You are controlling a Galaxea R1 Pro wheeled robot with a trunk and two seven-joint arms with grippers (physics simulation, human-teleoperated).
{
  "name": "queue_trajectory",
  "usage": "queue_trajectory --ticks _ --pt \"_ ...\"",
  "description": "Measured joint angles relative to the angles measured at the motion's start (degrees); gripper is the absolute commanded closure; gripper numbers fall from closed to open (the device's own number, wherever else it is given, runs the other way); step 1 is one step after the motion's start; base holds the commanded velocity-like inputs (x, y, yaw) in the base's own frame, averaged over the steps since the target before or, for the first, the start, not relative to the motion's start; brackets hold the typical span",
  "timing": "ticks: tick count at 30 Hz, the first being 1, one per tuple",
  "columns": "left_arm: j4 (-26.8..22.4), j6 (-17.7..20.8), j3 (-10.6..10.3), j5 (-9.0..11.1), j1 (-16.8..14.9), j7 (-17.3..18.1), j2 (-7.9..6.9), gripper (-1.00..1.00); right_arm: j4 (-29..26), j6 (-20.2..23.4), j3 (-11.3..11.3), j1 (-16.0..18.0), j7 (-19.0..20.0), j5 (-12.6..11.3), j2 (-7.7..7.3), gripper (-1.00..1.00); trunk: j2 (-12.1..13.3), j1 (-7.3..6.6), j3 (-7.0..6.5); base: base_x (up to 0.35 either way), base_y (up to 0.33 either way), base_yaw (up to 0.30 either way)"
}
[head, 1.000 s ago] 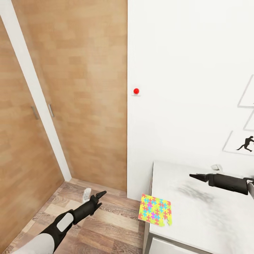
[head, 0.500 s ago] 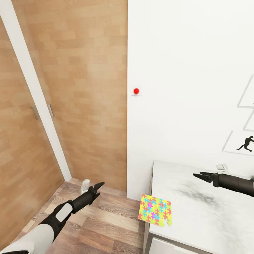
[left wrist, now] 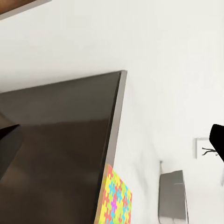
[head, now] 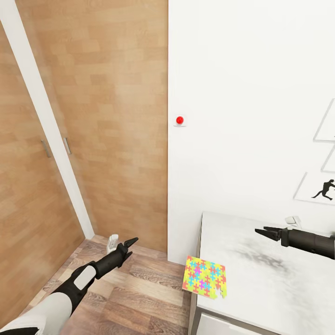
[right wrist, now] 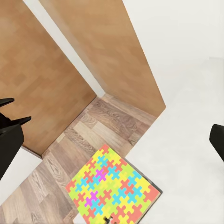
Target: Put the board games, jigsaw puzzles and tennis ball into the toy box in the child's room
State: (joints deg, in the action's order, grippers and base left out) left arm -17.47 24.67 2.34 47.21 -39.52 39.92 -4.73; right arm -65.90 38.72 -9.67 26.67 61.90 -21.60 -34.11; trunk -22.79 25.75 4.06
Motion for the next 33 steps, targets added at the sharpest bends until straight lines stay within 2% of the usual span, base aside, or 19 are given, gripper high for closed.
queue_trajectory --ticks 26,33 --pt "0.0 0.0 0.0 0.0 0.1 0.0 0.08 -1.0 0.0 0.0 0.0 0.0 0.0 0.0 -0.01 -1.0 0.0 0.0 0.0 0.0 0.0 0.0" --pt "-1.9 0.7 -0.6 -0.7 -0.2 -1.7 0.81 -1.0 -1.0 1.8 -0.6 -1.3 -0.2 0.3 0.88 -1.0 0.0 0.0 0.0 0.0 0.0 0.0"
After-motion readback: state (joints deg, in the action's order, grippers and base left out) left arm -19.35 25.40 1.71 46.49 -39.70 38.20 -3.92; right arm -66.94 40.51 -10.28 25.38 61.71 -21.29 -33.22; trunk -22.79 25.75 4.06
